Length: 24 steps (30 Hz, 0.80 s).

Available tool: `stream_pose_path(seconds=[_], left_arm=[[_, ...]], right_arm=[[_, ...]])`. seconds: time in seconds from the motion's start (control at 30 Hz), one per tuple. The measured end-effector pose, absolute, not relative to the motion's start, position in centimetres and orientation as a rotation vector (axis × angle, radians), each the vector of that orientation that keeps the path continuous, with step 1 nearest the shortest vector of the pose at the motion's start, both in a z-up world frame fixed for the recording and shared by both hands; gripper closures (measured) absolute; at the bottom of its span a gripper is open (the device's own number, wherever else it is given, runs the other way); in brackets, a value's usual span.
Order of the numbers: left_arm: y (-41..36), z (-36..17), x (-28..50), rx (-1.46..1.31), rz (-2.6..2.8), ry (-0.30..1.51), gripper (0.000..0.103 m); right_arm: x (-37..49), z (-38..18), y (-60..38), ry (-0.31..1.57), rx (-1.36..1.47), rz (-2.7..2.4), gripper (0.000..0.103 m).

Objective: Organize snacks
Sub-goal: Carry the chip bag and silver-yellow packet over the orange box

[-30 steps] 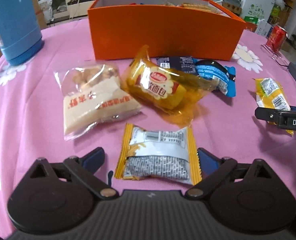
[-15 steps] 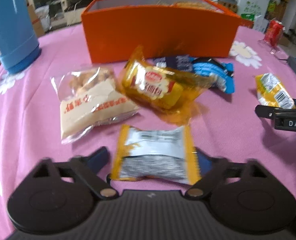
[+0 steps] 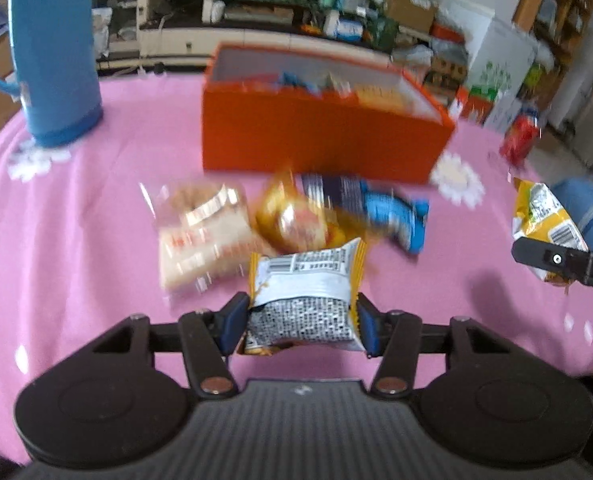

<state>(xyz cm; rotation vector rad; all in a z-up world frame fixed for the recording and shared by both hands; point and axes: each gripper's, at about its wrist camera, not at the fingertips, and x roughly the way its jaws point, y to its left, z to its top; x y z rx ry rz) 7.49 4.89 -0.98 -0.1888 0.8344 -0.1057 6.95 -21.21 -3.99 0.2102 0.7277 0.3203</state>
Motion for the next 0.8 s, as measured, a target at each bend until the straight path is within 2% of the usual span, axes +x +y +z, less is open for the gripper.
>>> stream_pose_path(seconds=[0.13, 0.27, 0.5, 0.57, 0.6, 0.63, 0.67, 0.8], left_arm=[[6.3, 2.3, 11.1, -0.193, -0.101, 0.755, 0.049], [7.3, 5.1, 17.1, -0.16, -0.064, 0.665, 0.049], [8.4, 4.7, 27.5, -0.153, -0.027, 0.646, 0.049], [8.6, 3.6, 29.7, -0.145, -0.021, 0.651, 0.046], [8.8, 3.1, 30.6, -0.145, -0.017, 0.656, 0.036], [9.0, 2.7, 31.3, -0.148, -0.008, 0.657, 0.031], [9.2, 2.5, 31.8, -0.149, -0.002, 0.665, 0.031], [9.6, 3.4, 30.0, -0.149, -0.015, 0.617, 0.027]], right_arm=[[8.9, -0.3, -19.8, 0.64, 0.204, 0.386, 0.043], [14.6, 2.7, -17.3, 0.563, 0.14, 0.423, 0.043], [27.0, 1.9, -11.1, 0.585, 0.066, 0.459, 0.043], [29.0, 0.8, -9.1, 0.601, 0.036, 0.475, 0.043], [29.9, 0.2, -8.2, 0.605, 0.016, 0.478, 0.043], [30.7, -0.4, -7.4, 0.613, -0.002, 0.479, 0.041], [31.6, -1.1, -6.8, 0.631, -0.017, 0.485, 0.037], [32.0, -0.9, -7.2, 0.617, 0.008, 0.507, 0.033]])
